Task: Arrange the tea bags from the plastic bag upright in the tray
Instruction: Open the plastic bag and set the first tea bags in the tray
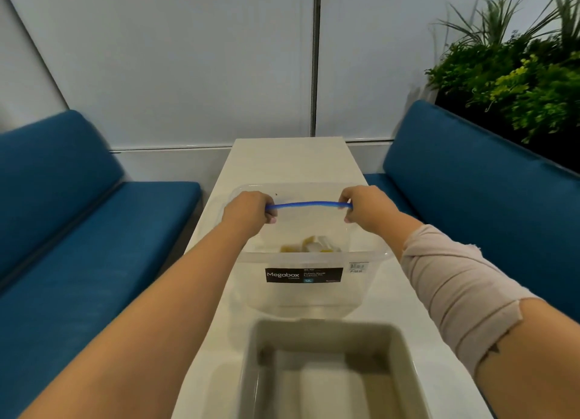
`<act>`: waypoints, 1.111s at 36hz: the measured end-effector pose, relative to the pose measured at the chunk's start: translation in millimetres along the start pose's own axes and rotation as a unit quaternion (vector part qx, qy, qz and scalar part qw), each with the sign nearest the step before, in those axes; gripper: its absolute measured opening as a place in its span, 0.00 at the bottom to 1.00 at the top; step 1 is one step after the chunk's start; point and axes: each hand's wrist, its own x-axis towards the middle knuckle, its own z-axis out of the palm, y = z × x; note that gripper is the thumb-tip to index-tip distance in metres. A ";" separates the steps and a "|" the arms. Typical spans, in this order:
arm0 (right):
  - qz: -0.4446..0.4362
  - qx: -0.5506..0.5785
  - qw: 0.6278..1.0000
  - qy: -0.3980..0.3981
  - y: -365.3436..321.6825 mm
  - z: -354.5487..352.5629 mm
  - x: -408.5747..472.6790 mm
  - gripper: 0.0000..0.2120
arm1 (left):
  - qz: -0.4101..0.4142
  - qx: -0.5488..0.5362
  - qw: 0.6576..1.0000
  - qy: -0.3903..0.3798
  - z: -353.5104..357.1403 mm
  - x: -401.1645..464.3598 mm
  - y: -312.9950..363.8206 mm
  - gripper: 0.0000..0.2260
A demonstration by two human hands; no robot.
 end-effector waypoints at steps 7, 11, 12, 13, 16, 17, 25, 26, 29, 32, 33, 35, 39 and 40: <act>-0.039 0.011 0.998 0.057 -13.4 -49.7 -9.1 0.15 | 0.042 -0.047 0.993 0.099 -38.5 -17.2 12.0 0.06; -0.049 0.020 0.993 0.102 -24.3 -79.7 -15.4 0.15 | 0.064 -0.067 0.982 0.166 -66.2 -27.3 21.6 0.07; -0.053 0.025 0.992 0.115 -27.0 -86.7 -16.8 0.15 | 0.070 -0.068 0.977 0.188 -73.2 -30.2 23.4 0.08; -0.060 0.034 0.989 0.129 -30.3 -93.5 -19.3 0.15 | 0.075 -0.068 0.973 0.208 -80.9 -34.5 25.0 0.09; -0.080 0.054 0.981 0.168 -39.8 -113.2 -25.8 0.13 | 0.089 -0.065 0.961 0.253 -103.3 -43.4 29.1 0.11; -0.091 0.054 0.978 0.180 -43.8 -119.4 -28.7 0.13 | 0.094 -0.066 0.958 0.263 -111.2 -48.3 29.5 0.11; -0.193 0.069 0.951 0.232 -85.8 -149.1 -71.0 0.13 | 0.095 -0.118 0.943 0.295 -168.7 -114.8 18.2 0.10; -0.206 0.074 0.947 0.235 -92.5 -148.2 -78.3 0.13 | 0.092 -0.128 0.943 0.294 -173.3 -126.2 14.1 0.09; -0.241 0.093 0.940 0.225 -112.9 -140.1 -100.0 0.12 | 0.078 -0.141 0.943 0.290 -180.8 -160.2 -1.5 0.08; -0.262 0.106 0.937 0.204 -133.7 -126.5 -119.8 0.12 | 0.058 -0.137 0.946 0.289 -184.1 -186.7 -21.7 0.08; -0.266 0.106 0.938 0.197 -140.7 -121.1 -125.9 0.12 | 0.049 -0.141 0.947 0.285 -184.3 -194.5 -29.3 0.08; -0.266 0.105 0.942 0.178 -153.5 -109.3 -136.4 0.13 | 0.034 -0.141 0.951 0.272 -182.2 -209.3 -44.9 0.08; -0.254 0.094 0.952 0.143 -173.7 -79.8 -153.7 0.13 | 0.012 -0.119 0.963 0.240 -173.7 -235.8 -78.5 0.08; -0.251 0.091 0.955 0.132 -177.3 -71.0 -158.4 0.14 | 0.006 -0.114 0.967 0.230 -170.0 -240.7 -87.4 0.08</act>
